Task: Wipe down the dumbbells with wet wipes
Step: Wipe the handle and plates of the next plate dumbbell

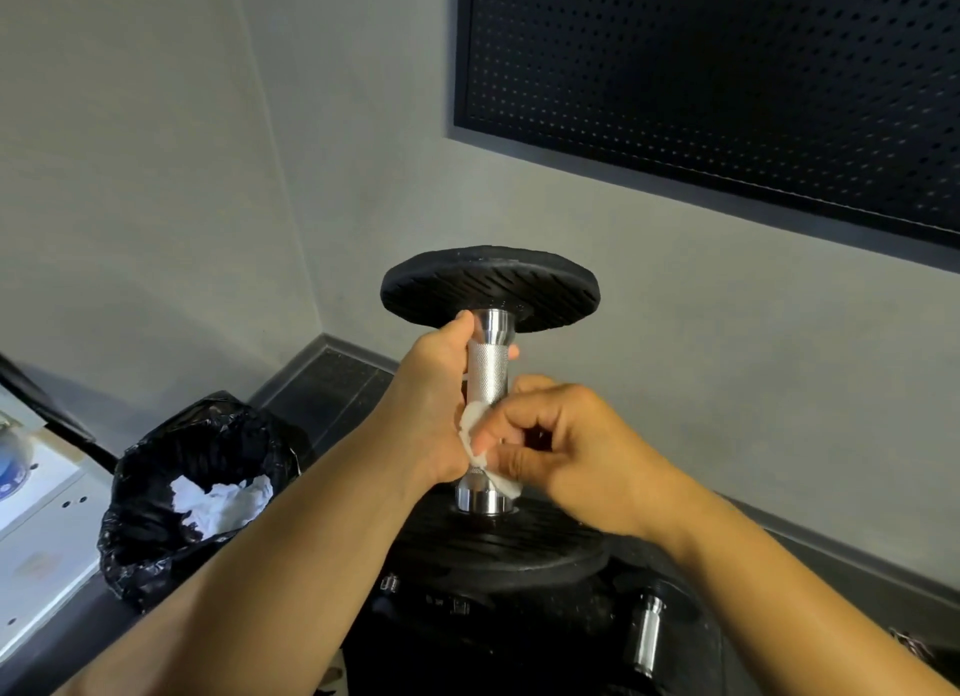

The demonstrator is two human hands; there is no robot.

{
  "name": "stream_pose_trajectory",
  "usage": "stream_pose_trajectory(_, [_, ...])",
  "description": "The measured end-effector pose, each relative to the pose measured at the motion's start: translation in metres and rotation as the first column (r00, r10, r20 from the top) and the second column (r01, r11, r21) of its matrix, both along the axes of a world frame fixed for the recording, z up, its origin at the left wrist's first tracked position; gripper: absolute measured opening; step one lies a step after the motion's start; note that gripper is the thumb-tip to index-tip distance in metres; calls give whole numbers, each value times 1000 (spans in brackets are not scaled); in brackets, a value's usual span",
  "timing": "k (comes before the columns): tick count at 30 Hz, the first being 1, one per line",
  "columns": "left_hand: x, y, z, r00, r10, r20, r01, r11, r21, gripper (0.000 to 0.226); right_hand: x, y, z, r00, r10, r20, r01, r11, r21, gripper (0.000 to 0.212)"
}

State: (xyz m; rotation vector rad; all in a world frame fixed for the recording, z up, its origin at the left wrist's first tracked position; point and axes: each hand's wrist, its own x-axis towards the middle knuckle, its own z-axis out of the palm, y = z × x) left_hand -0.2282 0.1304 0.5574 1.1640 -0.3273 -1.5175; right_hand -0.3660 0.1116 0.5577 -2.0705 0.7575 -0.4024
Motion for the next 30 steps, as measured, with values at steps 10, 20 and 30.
stream_pose_trajectory(10, [-9, -5, -11, 927, 171, 333, -116, 977, -180, 5, -29, -5, 8, 953, -292, 86, 287, 956, 68, 14])
stream_pose_trajectory(20, [-19, -4, -16, 733, 475, 487, -207, 838, -505, 28, -10, 28, -20, 961, -95, -260, -4, 934, -358, 7])
stream_pose_trajectory(30, [-19, 0, -17, 802, 386, 457, -135, 861, -490, 43, -3, -23, -44, 970, -87, -226, 29, 968, -250, 7])
